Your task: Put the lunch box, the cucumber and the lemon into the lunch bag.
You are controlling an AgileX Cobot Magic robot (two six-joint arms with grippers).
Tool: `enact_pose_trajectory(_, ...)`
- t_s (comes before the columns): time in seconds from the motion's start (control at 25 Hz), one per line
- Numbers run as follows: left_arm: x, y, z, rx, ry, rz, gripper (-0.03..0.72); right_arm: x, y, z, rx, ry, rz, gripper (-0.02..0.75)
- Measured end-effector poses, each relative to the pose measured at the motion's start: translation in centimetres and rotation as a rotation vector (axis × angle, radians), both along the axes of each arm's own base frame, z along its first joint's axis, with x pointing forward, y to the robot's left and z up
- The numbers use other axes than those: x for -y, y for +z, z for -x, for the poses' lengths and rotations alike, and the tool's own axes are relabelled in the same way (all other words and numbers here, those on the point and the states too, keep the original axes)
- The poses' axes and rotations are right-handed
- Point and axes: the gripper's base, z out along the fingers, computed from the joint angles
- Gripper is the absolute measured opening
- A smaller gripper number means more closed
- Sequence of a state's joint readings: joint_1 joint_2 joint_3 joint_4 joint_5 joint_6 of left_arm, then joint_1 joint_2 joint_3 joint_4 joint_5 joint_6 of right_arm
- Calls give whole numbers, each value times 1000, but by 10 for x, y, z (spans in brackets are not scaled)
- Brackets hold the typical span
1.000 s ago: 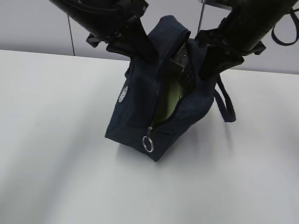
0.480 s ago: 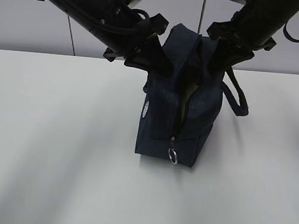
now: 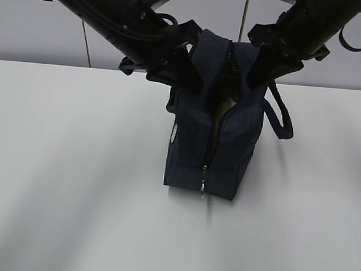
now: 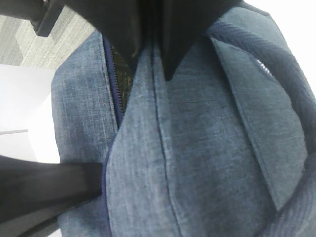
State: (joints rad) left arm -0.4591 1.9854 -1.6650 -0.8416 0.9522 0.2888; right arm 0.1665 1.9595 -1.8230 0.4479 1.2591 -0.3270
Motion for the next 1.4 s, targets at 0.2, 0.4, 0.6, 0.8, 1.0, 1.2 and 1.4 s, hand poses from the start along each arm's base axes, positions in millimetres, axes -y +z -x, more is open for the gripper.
enact_pose_trajectory(0.2, 10, -17, 9, -16, 10, -20, 2, 0, -9, 2, -29, -1, 5, 1)
enact_pose_trajectory(0.4, 10, -24, 12, -28, 20, -29, 2, 1, -16, 4, -50, 11, 11, 1)
enact_pose_trajectory(0.6, 10, -24, 11, -25, 24, -27, 2, 0, -16, 4, -47, 15, 3, 1)
enact_pose_trajectory(0.8, 10, -24, 11, -21, 29, -26, 3, 0, -16, 4, -39, 30, 5, 5)
enact_pose_trajectory(1.0, 10, -24, 10, -21, 31, -25, 46, -2, -15, 3, -32, 25, -17, 101)
enact_pose_trajectory(1.2, 11, -24, 12, -34, 21, -24, 260, -4, -14, 3, -31, 21, -42, 269)
enact_pose_trajectory(1.4, 11, -24, 14, -52, 2, -27, 423, -6, -9, 2, -23, 18, -73, 337)
